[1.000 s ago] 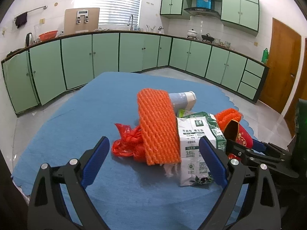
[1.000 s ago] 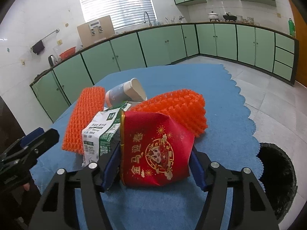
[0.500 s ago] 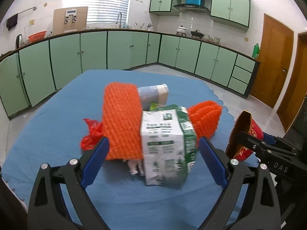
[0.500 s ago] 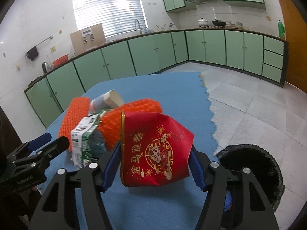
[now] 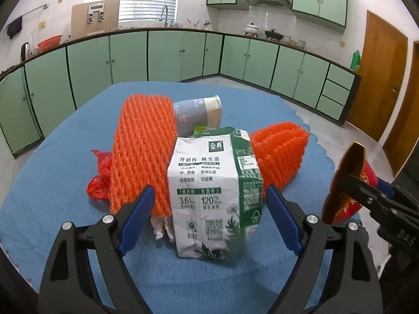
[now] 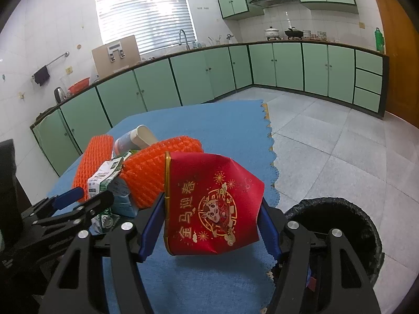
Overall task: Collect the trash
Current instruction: 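Grasp the milk carton with the left tool while the right holds the red packet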
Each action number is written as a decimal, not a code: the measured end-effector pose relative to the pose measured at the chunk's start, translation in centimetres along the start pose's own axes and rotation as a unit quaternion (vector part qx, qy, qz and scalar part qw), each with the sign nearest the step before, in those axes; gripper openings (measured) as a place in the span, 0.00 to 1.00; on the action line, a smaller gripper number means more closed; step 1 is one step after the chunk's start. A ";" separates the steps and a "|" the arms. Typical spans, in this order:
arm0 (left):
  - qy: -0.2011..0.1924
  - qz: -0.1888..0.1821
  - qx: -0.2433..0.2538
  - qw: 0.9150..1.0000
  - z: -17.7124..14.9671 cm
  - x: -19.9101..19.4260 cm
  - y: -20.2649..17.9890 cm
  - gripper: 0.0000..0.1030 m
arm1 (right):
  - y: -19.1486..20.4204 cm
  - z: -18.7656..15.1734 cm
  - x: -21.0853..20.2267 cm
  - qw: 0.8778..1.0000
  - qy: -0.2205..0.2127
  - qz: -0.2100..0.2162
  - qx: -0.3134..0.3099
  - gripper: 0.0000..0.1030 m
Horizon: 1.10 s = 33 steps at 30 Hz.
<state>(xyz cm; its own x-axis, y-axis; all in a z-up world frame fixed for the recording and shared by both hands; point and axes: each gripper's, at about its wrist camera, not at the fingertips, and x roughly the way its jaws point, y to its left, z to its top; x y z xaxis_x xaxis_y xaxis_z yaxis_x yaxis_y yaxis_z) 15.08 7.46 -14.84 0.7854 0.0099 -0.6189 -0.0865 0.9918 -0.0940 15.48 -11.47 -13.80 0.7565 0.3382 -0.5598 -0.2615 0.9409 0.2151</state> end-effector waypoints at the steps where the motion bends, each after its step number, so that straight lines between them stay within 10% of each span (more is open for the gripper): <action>1: 0.002 0.002 0.000 1.000 0.1 0.3 0.0 0.81 | 0.0 0.0 0.0 1.000 0.000 0.000 0.001 0.63; 7: 0.009 0.008 -0.002 1.000 0.5 1.3 0.0 0.81 | -0.4 0.1 0.1 1.000 0.002 -0.003 0.004 0.63; 9: 0.010 0.007 0.000 1.000 0.5 1.4 -0.2 0.67 | -0.4 0.1 0.1 1.000 0.002 -0.002 0.006 0.63; 33: -0.069 -0.018 0.016 0.997 0.4 -6.9 -2.3 0.66 | 0.0 0.9 -3.9 0.999 -0.037 0.000 -0.007 0.63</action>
<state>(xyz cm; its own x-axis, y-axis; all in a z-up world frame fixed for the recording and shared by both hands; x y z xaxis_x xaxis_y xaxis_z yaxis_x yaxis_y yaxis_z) 10.11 5.16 -10.06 0.8644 -0.0103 -0.5028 -0.0388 0.9954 -0.0871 13.03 -12.79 -10.87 0.7982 0.3374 -0.4991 -0.2698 0.9409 0.2046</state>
